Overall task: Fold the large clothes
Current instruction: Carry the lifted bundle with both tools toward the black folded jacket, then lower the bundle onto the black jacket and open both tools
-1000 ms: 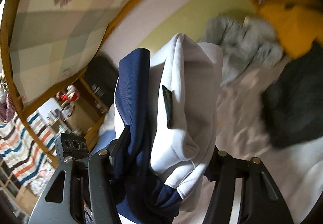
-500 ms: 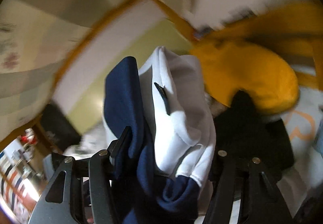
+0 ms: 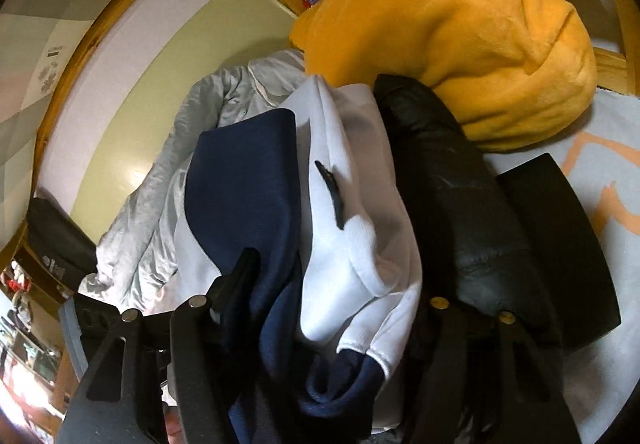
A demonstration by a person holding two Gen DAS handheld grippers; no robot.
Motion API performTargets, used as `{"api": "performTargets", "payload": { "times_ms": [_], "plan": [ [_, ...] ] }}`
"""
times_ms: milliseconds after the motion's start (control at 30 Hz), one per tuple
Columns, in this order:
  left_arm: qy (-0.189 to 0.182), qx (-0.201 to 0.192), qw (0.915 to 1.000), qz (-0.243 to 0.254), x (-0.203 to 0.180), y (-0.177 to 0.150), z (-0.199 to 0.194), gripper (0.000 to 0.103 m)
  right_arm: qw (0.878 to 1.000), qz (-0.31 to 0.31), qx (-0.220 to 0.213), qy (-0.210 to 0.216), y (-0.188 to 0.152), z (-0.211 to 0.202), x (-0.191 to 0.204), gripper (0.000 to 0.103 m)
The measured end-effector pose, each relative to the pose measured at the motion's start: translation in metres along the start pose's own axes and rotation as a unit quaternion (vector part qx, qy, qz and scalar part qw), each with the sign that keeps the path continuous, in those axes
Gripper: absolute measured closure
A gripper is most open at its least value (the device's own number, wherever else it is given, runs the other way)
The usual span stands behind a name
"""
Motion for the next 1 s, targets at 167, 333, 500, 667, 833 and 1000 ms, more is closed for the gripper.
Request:
{"api": "performTargets", "payload": {
  "times_ms": [167, 333, 500, 667, 833, 1000],
  "plan": [
    [0.028, -0.017, 0.9993, 0.019, -0.004, -0.003, -0.004, 0.018, 1.0, -0.014, -0.013, 0.002, 0.004, -0.005, -0.004, 0.043],
    [0.032, -0.038, 0.9972, 0.055, -0.009, -0.001, -0.014, 0.013, 0.998, -0.046, -0.046, -0.026, 0.002, -0.014, 0.003, 0.025],
    [0.115, -0.13, 0.9728, 0.153, -0.041, -0.002, -0.049, 0.011, 0.985, -0.083, -0.11, -0.104, -0.002, -0.038, 0.012, 0.008],
    [0.078, -0.187, 0.9628, 0.178, -0.068, -0.009, -0.099, 0.008, 0.966, -0.11, -0.168, -0.159, -0.01, -0.063, 0.028, 0.008],
    [0.089, -0.253, 0.9353, 0.231, -0.099, -0.029, -0.176, 0.0, 0.952, -0.136, -0.225, -0.156, -0.031, -0.139, 0.061, 0.001],
    [0.125, -0.283, 0.9194, 0.243, -0.107, -0.055, -0.263, 0.0, 0.938, -0.191, -0.259, -0.127, -0.057, -0.218, 0.127, 0.0]
  ]
}}
Point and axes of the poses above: each gripper's, at about its wrist camera, not at the fingertips, and z roughly the way its jaws point, x to its left, y to its top, the point moved 3 cm from there along z, roughly the way its jaws point, and after that the axes turned 3 degrees about -y, right-handed, at the moved point
